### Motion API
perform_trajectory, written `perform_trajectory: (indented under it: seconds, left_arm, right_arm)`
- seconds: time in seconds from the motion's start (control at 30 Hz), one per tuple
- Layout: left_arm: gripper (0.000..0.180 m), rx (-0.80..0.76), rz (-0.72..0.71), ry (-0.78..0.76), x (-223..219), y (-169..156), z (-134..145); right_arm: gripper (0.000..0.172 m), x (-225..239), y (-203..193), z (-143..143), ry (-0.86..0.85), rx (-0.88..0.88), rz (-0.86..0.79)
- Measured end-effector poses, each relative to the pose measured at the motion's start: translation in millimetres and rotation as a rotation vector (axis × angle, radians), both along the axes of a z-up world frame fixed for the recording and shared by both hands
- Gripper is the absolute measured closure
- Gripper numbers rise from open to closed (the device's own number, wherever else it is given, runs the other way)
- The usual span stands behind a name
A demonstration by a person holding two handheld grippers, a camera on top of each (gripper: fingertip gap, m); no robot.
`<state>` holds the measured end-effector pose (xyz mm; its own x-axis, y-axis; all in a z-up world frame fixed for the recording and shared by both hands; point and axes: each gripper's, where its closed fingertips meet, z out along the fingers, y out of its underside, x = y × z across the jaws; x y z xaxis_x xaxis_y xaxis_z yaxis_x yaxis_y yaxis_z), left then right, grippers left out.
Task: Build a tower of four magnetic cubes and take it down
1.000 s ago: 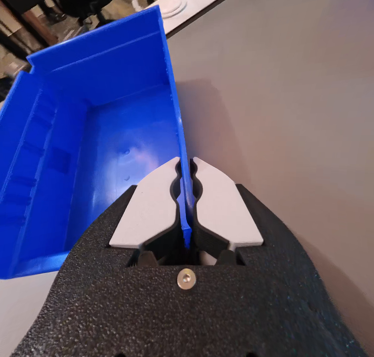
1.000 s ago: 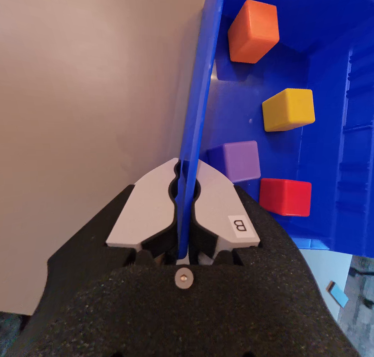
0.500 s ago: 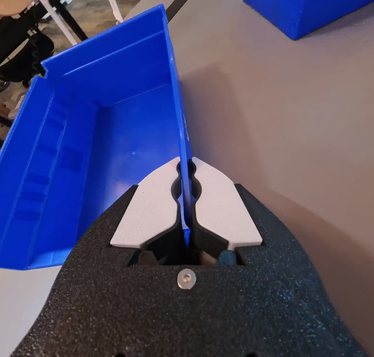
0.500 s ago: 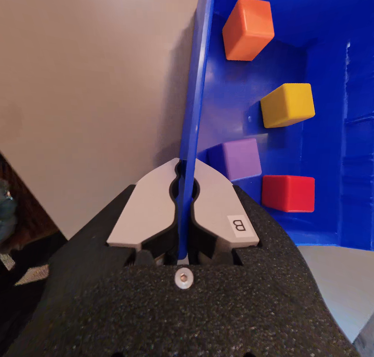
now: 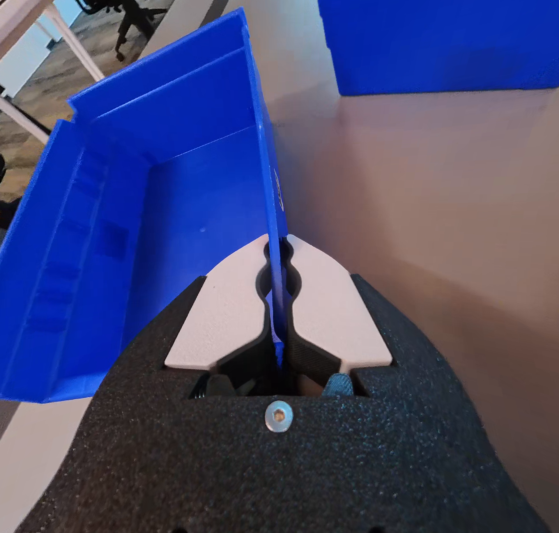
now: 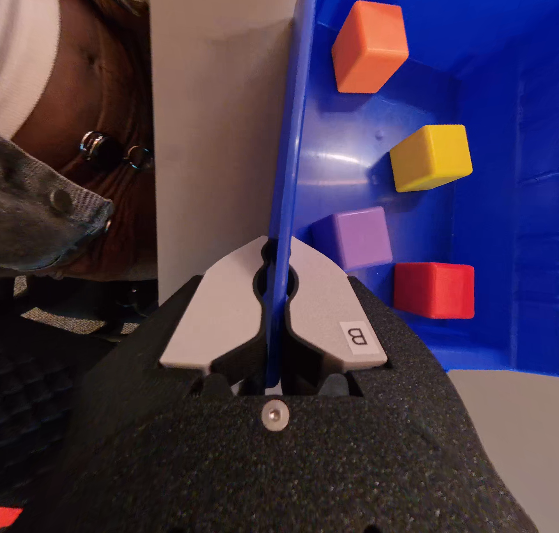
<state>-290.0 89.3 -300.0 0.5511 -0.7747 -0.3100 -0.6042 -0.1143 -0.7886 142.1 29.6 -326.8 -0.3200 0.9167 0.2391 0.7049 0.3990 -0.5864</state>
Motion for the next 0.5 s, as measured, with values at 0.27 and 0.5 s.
perform_trajectory:
  seconds: [0.27,0.5]
  left_arm:
    - [0.178,-0.010,-0.140,-0.037,14.6,17.1,0.1]
    - [0.176,-0.004,-0.188,-0.013,37.4,33.5,-0.6]
  right_arm:
    - [0.167,-10.9,-28.9,0.4,0.034,-0.080,0.163]
    - [0.167,-41.2,-45.4,0.8,0.067,-0.121,0.204]
